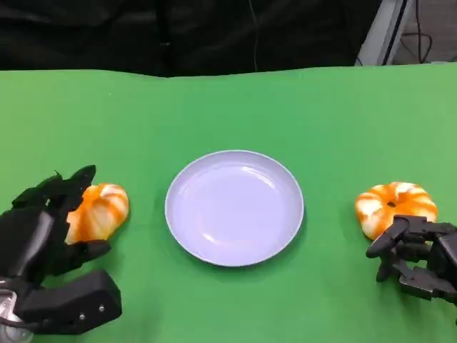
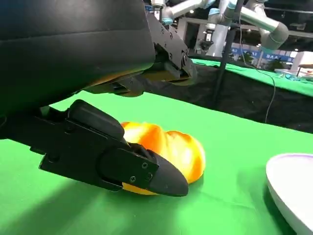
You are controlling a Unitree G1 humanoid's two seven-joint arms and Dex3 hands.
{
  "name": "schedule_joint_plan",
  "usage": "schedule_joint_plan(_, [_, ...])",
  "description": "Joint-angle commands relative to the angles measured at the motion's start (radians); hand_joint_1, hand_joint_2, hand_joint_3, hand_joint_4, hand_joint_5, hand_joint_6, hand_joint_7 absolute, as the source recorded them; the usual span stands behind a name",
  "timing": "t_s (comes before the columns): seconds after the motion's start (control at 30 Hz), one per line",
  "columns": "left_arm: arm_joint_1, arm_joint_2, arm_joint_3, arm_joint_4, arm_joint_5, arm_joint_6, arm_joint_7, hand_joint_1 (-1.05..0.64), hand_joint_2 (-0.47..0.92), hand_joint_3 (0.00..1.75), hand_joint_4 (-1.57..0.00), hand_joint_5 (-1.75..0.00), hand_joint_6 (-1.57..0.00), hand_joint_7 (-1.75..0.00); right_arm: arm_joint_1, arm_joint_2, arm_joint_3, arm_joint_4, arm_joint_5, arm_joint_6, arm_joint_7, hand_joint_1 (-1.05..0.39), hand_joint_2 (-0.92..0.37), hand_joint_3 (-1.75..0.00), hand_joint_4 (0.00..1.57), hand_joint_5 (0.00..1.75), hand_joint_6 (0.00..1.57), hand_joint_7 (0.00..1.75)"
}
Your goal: Grasp the bread from the table and place it into the plate.
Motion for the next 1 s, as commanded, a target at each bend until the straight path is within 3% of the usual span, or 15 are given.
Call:
schedule_joint_plan(0.03, [-0.019,-0.005,0.002,0.029,-0.026,-0.001,-0.061,-0.76,0.92,0.04,-0.38,-0.01,-0.32,0.0,0.016,-0.017,-0.008,-0.008,0.012,-0.011,0.006,0.09,-0.79,-0.7,0.89,1.38,0.94,0.98])
schedule_joint_plan(1.0, [-0.044,-0.007,-0.017,0.046,-0.029,0.051,-0.087,-0.75,0.92,0.06,-0.39,0.0,-0.35,-0.01,0.015,-0.016,-0.012,-0.008,0.018,-0.008,0.015,0.09,-0.8,-0.69,0.89,1.37,0.94,0.98])
